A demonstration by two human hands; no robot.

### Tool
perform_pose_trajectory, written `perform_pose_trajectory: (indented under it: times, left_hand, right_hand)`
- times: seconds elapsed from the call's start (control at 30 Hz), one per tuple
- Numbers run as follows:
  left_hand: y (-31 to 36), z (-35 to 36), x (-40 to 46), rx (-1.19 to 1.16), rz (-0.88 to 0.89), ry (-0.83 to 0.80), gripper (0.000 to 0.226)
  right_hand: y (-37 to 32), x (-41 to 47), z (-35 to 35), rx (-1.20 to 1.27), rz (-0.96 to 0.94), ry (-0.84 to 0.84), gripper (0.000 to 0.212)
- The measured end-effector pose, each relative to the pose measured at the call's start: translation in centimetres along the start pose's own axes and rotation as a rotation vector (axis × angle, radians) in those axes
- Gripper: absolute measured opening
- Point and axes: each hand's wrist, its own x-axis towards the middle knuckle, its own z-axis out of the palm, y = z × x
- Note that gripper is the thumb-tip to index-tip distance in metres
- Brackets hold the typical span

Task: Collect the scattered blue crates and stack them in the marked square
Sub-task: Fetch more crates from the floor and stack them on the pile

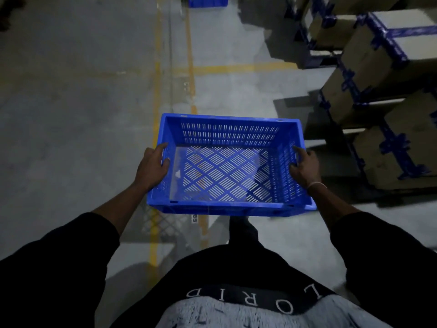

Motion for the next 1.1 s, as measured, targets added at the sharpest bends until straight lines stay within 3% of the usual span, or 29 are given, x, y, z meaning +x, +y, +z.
perform_pose_trajectory:
  times: [0.57,0.8,1.1]
  left_hand:
    - [5.4,-0.2,31.8,-0.009,-0.037,0.089,0.016]
    - [3.3,-0.5,48.0,-0.030,-0.070,0.083,0.005]
    - [1.2,-4.7,69.1,-0.010,-0.037,0.039,0.014]
  right_hand:
    - [-8.9,38.2,-2.7,-0.117,-0.103,-0.030,0.015]
    - [-15.7,53.1,0.3,-0.163,-0.109,-0.031,0.014]
    - [-25.3,70.3,2.5,-0.148,-0.083,-0.038,0.015]
